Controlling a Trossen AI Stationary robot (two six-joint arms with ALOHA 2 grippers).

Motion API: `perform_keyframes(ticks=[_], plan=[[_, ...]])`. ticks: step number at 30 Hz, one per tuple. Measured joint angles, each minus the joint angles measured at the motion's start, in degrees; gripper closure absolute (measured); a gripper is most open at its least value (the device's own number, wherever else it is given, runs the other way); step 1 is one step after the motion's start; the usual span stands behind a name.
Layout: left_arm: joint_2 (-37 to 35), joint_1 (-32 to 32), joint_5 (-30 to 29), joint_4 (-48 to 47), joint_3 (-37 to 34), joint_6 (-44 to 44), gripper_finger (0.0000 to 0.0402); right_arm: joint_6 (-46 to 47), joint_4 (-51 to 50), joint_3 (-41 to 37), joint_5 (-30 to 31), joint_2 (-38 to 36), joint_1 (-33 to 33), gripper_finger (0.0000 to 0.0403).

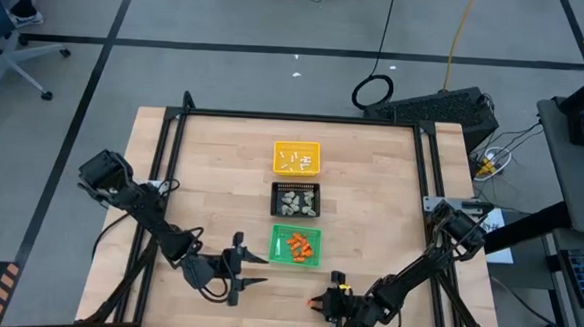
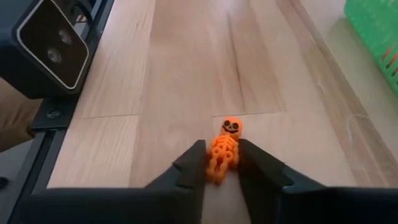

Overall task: Sort Halloween decoration
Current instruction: Put the orange skeleton toy into the green basket

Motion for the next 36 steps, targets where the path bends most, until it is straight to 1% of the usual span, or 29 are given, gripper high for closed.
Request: perform_keyframes(ticks=[4,6,10,14,18,22,26,29,32,34,36], plan=[[0.00,0.00,0.00,-0.74,0.00,-0.88,0.0201,0.31,-0.63,0.00,0.01,-0.02,-0.02,0.0379],[0.00,0.00,0.00,-1.64,0.00,-1.53,0.0201,-0.31,-0.56,0.00,0.04,-0.02,0.13,0.0392],[0.23,-0.04,-0.17,-2.61,-0.02,-2.59,0.0201,-0.17,-0.52,0.00,0.05,-0.03,0.41,0.0383],[1.47,-0.04,-0.95,-2.88,-0.02,-3.67,0.0201,-1.82,-1.23,-0.04,-0.74,-1.17,0.79,0.0389],[2.84,-0.03,-1.49,-3.04,-0.02,-3.83,0.0201,-5.87,-1.39,-0.13,-1.24,-4.38,1.24,0.0395],[3.88,0.17,-1.53,-2.95,-0.04,-3.89,0.0201,-11.27,-1.22,-0.13,-0.30,-8.59,1.44,0.0395],[5.09,0.17,-2.53,-3.51,-0.04,-5.66,0.0201,-16.68,-0.95,-0.09,2.70,-13.07,2.09,0.0395],[5.93,0.17,-4.74,-4.12,-0.04,-7.70,0.0201,-19.67,-1.11,-0.09,5.85,-15.43,3.13,0.0395],[6.68,0.51,-6.74,-7.37,-0.04,-10.49,0.0201,-21.77,-1.15,-0.09,8.15,-16.82,4.18,0.0395],[7.17,0.95,-7.02,-9.19,-0.06,-13.41,0.0201,-22.54,-0.93,-0.09,9.36,-17.37,4.79,0.0395],[7.72,1.07,-7.02,-9.33,-0.07,-14.36,0.0201,-22.78,-0.97,-0.07,10.31,-17.51,5.26,0.0395]])
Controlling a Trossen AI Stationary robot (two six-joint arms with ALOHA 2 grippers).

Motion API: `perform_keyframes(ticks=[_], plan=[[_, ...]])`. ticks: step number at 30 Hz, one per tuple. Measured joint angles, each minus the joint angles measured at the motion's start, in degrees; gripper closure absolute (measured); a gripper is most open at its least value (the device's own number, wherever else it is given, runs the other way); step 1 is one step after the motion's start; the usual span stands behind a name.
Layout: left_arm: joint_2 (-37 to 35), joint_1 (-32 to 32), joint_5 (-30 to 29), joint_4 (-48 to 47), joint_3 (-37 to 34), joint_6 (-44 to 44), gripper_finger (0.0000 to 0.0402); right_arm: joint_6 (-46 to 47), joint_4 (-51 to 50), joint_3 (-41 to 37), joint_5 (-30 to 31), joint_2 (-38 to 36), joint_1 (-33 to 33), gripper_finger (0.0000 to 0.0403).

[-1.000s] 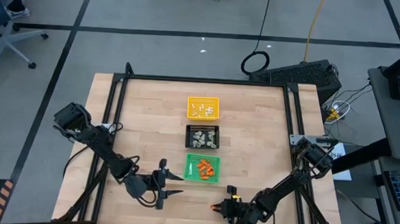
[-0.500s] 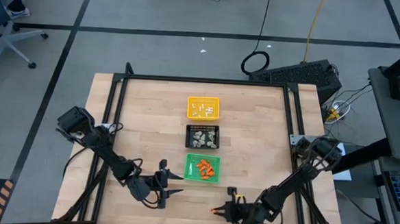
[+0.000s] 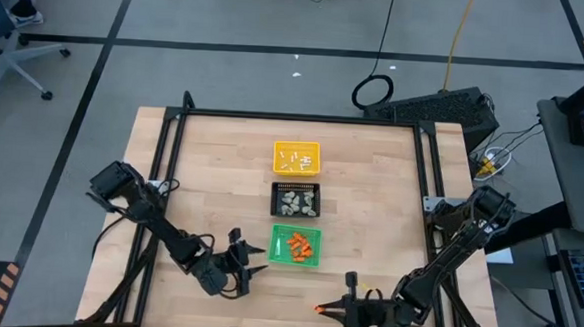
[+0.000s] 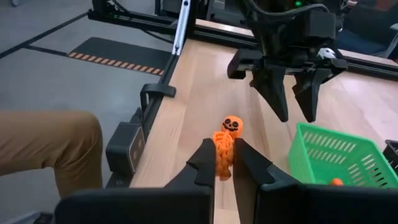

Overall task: Sort Halloween decoration
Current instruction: Put the orange skeleton toy into the green basket

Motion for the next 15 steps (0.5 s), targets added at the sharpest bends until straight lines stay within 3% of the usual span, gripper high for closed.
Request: perform_keyframes(ticks=[15], plan=[[2.99,2.16,4.42,6.24,-0.02,2.14,0.0201,-6.35,4.67,0.00,0.31,0.02,0.00,0.0394]])
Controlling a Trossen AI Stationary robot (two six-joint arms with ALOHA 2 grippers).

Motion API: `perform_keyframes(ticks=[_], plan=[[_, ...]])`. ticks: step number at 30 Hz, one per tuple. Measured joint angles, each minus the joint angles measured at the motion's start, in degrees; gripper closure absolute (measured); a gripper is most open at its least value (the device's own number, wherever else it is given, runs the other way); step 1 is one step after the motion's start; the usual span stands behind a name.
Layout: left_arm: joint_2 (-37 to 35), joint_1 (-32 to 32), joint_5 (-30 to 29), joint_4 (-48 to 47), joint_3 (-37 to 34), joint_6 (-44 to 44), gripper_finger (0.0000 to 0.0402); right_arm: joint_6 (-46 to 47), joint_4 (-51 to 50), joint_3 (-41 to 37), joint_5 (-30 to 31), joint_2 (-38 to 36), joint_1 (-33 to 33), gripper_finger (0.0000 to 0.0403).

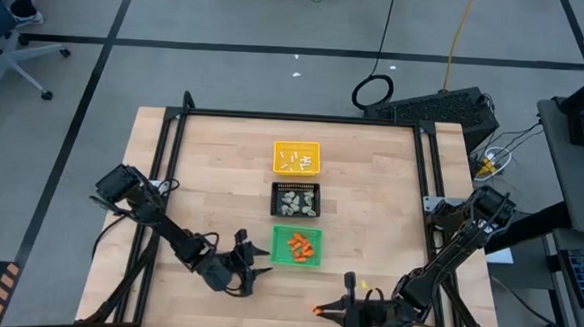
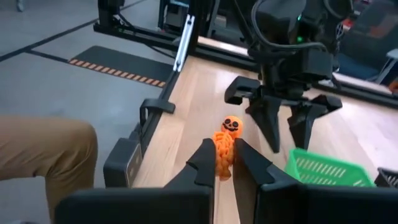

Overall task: Sort Halloween decoration
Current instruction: Put the orange skeleton toy into the green basket

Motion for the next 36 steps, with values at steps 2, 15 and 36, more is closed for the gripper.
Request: perform_keyframes(ticks=[2,15,36], plan=[[-0.02,-0.15,1.69,1.57,0.02,1.09,0.0201,-1.67,1.38,0.00,0.03,0.00,-0.06,0.0394],[-1.18,-3.68,6.46,0.96,0.02,0.15,0.0201,-6.25,1.04,0.00,-0.29,-6.26,-1.20,0.0394],[-11.26,-6.05,-1.77,2.04,0.02,13.55,0.0201,-22.17,6.56,-4.73,-6.88,-14.95,-5.58,0.0394]])
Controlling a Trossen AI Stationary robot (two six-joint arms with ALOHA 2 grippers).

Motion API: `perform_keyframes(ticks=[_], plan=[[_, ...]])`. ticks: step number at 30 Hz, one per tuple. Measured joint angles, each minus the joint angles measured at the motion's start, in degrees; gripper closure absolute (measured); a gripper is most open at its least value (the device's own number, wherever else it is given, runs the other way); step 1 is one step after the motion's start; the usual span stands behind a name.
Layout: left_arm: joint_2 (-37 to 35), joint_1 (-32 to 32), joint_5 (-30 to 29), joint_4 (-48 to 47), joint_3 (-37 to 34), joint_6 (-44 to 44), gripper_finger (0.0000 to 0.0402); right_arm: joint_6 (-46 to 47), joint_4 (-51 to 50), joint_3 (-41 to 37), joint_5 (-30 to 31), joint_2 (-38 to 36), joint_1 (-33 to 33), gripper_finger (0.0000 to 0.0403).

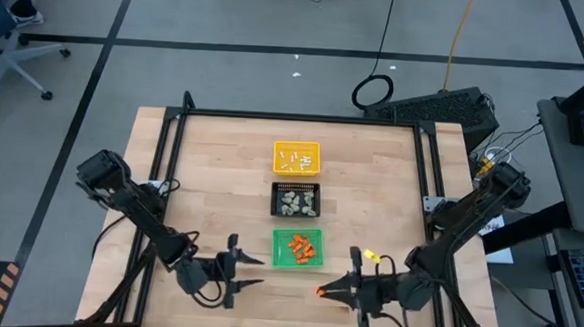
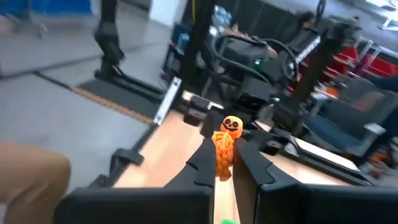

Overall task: Sort Halloween decoration
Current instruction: Put the orange skeleton toy into the green basket

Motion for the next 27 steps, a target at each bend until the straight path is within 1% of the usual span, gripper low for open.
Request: perform_keyframes(ticks=[1,5,9,14,20,24,27], plan=[[-0.22,0.00,-0.43,0.15,0.00,0.04,0.0201,-0.28,3.49,-1.83,-1.08,0.02,-0.31,0.0394],[-0.47,0.00,-2.06,1.23,0.02,2.39,0.0201,-2.67,17.62,-9.09,-1.25,0.61,-1.32,0.0394],[-0.50,0.00,-2.20,3.01,0.02,2.92,0.0201,-1.46,25.31,-14.63,-1.21,1.45,-2.37,0.0394],[-0.50,0.00,-2.22,5.86,0.02,4.47,0.0201,1.15,29.02,-18.62,-1.19,2.42,-2.78,0.0394],[-0.50,0.00,-2.49,6.98,0.02,4.48,0.0201,1.24,27.33,-19.01,-1.19,2.40,-2.78,0.0394],[-0.50,0.00,-2.53,7.34,0.02,4.50,0.0201,-1.72,27.36,-19.01,-1.19,2.42,-2.74,0.0394],[-0.50,0.00,-2.67,7.33,0.02,4.50,0.0201,-7.33,27.34,-19.01,-1.19,2.40,-2.74,0.0394]])
